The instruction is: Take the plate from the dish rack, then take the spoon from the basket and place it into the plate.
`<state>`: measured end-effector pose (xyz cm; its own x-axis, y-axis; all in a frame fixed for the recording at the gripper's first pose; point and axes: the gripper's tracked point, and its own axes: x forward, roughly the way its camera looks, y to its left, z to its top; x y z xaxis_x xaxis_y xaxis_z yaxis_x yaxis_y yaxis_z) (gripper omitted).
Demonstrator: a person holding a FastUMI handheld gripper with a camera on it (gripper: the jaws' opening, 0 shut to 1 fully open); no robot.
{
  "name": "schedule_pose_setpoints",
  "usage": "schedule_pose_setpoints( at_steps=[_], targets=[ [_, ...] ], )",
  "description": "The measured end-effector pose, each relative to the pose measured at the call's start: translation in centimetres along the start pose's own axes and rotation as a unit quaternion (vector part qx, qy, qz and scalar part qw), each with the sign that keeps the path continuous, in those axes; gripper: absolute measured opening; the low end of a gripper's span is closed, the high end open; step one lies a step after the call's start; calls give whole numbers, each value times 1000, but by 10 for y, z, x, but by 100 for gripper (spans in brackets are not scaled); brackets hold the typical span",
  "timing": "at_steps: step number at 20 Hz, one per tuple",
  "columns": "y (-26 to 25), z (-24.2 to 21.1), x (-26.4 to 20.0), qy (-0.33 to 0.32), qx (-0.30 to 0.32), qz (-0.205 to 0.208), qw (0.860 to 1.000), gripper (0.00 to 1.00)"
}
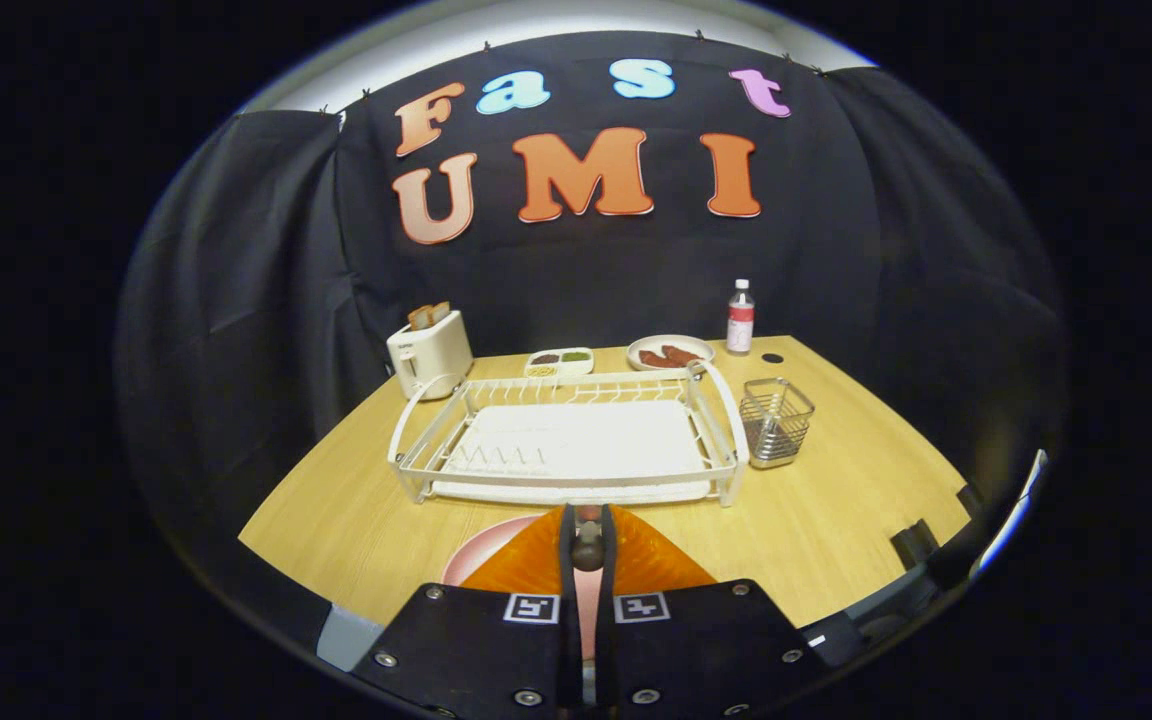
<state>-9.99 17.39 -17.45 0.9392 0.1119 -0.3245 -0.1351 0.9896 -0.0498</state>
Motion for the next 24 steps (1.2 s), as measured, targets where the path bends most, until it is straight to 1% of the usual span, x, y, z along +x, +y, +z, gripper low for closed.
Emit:
schedule_pose_setpoints(
  at_steps=[2,7,8,9,10,11,12,14,15,16,17,19,20,22,24],
  targets=[
    [10,-17,6,14,0,16,1000,6],
    [24,-47,18,25,-8,41,999,6],
    [28,-50,19,27,-13,49,998,5],
    [31,-47,19,15,-24,59,998,5],
    [32,-48,20,15,-41,67,997,5],
    [31,-51,24,15,-55,75,996,6],
    [30,-56,26,27,-63,81,994,8],
    [24,-62,28,38,-59,86,994,12],
    [21,-70,27,51,-53,85,994,12],
    [15,-78,25,66,-48,77,994,15],
    [8,-78,22,69,-41,70,994,20],
    [-4,-71,15,59,-33,65,996,74],
    [-12,-65,12,53,-31,62,996,90],
    [-31,-53,6,40,-33,51,997,98],
    [-51,-37,-2,25,-33,38,998,98]
  ],
)
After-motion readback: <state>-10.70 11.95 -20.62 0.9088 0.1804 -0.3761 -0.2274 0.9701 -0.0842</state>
